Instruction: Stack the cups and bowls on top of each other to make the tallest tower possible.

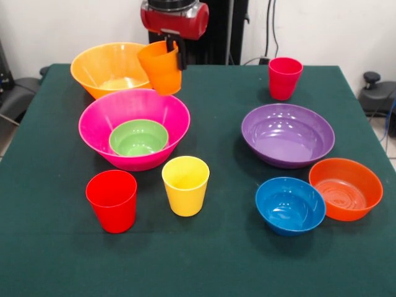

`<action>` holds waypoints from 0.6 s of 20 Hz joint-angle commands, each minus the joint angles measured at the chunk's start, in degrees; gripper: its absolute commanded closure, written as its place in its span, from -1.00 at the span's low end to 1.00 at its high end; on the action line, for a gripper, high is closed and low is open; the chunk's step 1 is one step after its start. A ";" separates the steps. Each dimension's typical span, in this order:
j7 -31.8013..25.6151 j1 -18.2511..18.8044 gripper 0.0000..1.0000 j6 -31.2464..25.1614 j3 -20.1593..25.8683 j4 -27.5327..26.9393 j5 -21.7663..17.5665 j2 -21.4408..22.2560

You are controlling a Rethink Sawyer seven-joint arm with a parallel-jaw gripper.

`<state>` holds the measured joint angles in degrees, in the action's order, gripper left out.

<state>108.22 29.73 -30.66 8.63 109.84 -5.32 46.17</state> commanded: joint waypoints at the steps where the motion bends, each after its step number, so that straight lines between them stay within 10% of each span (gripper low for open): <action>1: -5.54 1.04 1.00 2.66 7.05 -1.91 -5.31 -5.77; 12: -6.37 4.00 1.00 2.81 9.76 -4.63 -8.12 -9.57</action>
<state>108.22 33.05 -30.66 12.33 109.28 -9.00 40.14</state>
